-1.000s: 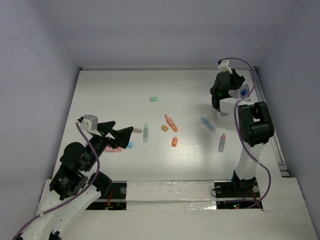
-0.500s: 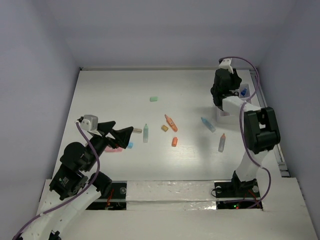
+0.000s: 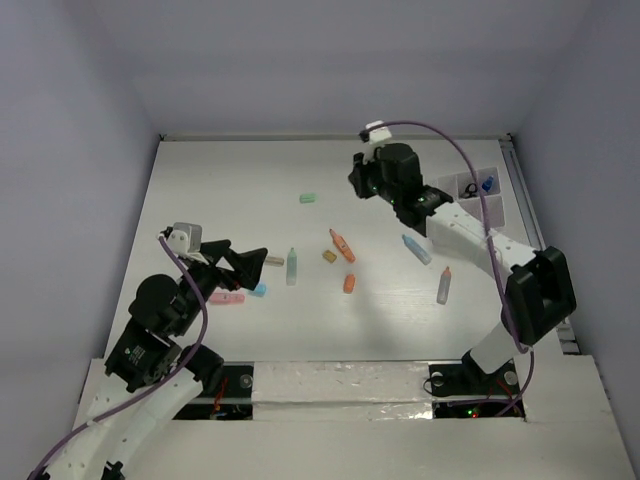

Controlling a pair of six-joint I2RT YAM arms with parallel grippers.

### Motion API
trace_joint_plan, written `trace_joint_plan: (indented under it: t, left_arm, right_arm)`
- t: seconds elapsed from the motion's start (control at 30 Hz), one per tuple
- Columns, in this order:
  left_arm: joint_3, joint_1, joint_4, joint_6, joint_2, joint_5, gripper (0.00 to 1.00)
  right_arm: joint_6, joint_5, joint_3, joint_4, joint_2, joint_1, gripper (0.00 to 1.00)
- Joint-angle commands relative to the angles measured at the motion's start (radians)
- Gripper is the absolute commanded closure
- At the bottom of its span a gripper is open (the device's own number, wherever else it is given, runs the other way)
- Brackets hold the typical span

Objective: Sort the stationery into containers
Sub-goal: Place the scissors in the storage box, then pick up the stationery from the center of the board.

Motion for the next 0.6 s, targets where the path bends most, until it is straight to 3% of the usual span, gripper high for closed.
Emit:
trace_joint_plan:
  t: [0.0,0.23,0.4,0.57]
  left_arm:
    - [0.025,0.041,0.034,0.007,0.026,0.011,0.01]
    - [0.021,0.122,0.045,0.013,0.067,0.050,0.01]
    - [0.020,0.174,0.050,0.015,0.098,0.089,0.01]
    - [0.018,0.210,0.053,0.017,0.110,0.103,0.01]
  right_arm:
    - [0.064,-0.247,-0.003,-0.087,0.023,0.079,0.78]
    - [0.109,-0.219,-0.081,-0.111,0.074,0.262,0.75]
    - [0.119,-0.216,-0.090,-0.129,0.143,0.280,0.62]
    - [0.104,-0.110,-0.051,-0.209,0.218,0.280,0.58]
